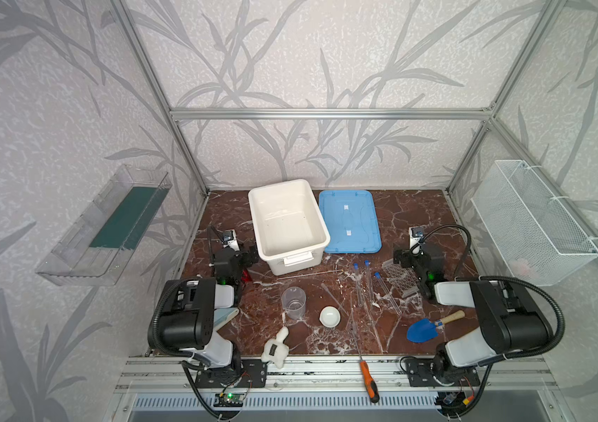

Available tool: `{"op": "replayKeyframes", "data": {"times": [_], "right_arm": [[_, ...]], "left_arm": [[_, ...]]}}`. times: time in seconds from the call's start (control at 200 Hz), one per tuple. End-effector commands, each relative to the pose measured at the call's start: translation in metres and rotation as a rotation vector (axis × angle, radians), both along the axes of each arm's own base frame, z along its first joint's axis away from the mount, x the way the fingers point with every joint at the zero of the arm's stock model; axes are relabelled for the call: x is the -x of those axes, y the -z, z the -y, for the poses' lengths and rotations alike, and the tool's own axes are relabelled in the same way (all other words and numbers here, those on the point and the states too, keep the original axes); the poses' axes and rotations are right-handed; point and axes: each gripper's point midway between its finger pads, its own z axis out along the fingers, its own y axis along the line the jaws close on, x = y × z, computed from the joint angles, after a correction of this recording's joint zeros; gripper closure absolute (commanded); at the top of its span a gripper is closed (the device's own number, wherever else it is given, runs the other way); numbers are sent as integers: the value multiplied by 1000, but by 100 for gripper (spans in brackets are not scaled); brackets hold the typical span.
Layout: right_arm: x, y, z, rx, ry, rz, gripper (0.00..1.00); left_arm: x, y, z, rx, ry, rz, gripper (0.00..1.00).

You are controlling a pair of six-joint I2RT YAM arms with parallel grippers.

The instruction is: Organize the chemistry lab equipment

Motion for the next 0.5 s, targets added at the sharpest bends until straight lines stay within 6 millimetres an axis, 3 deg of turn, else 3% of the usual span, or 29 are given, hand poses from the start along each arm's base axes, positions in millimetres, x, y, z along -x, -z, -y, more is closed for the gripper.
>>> {"op": "replayKeyframes", "data": {"times": [0.0, 0.495], "right_arm": [[-1, -3, -1, 3, 2, 18, 1], [-1, -3, -1, 3, 1, 20, 1]], "left_arm": [[-3, -6, 1, -22, 10, 24, 1], [-3, -6, 1, -23, 7, 22, 1]]}}
